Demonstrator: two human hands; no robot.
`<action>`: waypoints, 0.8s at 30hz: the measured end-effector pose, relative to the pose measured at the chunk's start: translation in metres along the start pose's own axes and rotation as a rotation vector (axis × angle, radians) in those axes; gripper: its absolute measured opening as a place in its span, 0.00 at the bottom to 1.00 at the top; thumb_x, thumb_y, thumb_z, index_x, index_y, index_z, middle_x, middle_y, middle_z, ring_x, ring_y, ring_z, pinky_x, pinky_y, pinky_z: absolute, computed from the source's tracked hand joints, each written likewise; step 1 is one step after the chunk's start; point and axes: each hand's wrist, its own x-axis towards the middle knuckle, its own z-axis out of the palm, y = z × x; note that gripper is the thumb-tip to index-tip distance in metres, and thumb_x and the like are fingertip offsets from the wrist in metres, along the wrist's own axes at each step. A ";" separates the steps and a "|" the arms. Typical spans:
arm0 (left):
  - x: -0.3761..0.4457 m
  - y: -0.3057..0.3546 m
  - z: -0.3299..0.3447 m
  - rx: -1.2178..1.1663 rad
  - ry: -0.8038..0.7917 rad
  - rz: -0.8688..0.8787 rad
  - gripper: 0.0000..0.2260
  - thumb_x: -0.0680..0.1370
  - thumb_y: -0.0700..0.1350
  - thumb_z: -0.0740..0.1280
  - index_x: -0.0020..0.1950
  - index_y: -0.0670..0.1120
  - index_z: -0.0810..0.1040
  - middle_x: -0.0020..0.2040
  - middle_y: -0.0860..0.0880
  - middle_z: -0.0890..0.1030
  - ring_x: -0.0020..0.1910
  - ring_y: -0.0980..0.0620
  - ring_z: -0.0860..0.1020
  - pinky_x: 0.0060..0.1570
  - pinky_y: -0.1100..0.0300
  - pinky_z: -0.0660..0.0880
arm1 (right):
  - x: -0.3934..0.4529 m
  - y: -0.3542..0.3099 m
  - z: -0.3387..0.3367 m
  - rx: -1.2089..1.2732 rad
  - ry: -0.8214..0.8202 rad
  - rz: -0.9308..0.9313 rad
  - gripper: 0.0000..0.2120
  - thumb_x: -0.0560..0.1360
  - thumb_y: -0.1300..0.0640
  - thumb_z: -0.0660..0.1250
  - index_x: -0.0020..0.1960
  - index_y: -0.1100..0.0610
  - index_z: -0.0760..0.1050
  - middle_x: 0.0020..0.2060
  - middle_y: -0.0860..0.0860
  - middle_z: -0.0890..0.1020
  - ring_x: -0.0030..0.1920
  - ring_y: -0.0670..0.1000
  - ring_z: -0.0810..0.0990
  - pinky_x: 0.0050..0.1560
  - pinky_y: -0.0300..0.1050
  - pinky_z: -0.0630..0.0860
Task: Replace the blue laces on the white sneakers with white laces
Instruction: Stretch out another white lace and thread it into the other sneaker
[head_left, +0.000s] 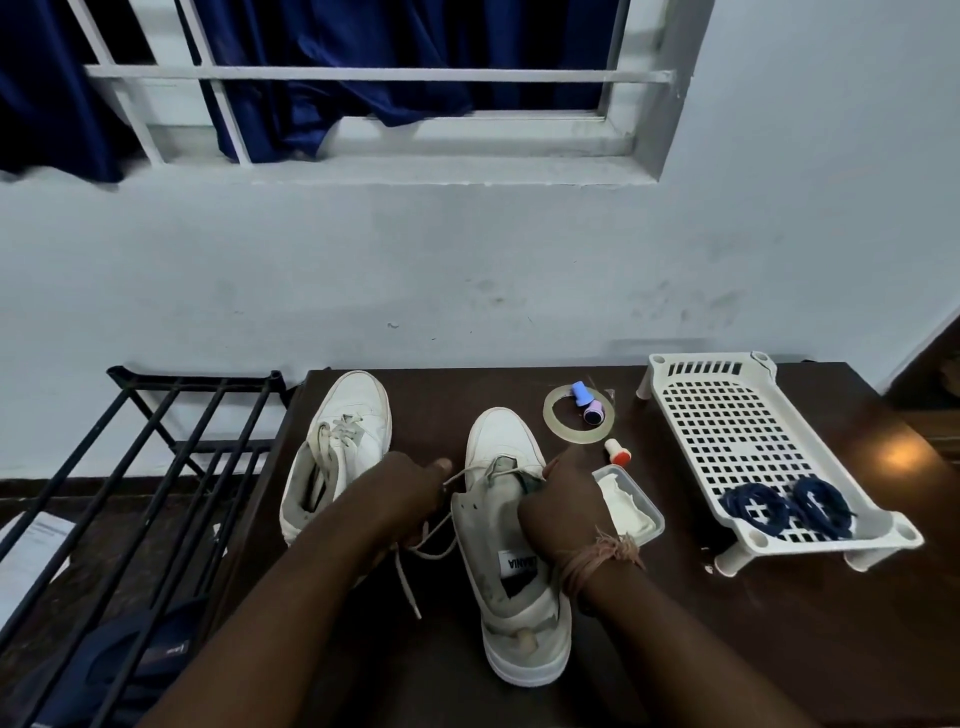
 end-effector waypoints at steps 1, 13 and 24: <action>0.001 -0.002 0.003 0.055 0.025 0.012 0.17 0.81 0.55 0.64 0.54 0.42 0.79 0.38 0.46 0.81 0.31 0.49 0.79 0.37 0.58 0.73 | -0.001 0.000 -0.002 -0.006 0.004 -0.012 0.11 0.76 0.62 0.63 0.57 0.61 0.68 0.47 0.53 0.78 0.37 0.47 0.70 0.27 0.33 0.57; 0.005 -0.002 0.019 0.388 0.183 0.317 0.05 0.74 0.48 0.72 0.38 0.53 0.81 0.43 0.52 0.83 0.44 0.53 0.81 0.50 0.56 0.77 | 0.004 0.001 -0.004 -0.124 -0.063 -0.051 0.12 0.77 0.60 0.63 0.60 0.60 0.69 0.53 0.54 0.80 0.46 0.52 0.77 0.29 0.31 0.64; -0.029 0.048 -0.015 -0.867 -0.128 0.385 0.11 0.84 0.38 0.59 0.63 0.41 0.77 0.49 0.44 0.84 0.45 0.49 0.82 0.48 0.55 0.80 | 0.007 -0.022 -0.020 0.414 -0.029 -0.361 0.10 0.79 0.46 0.66 0.44 0.51 0.77 0.40 0.45 0.83 0.37 0.40 0.78 0.44 0.42 0.75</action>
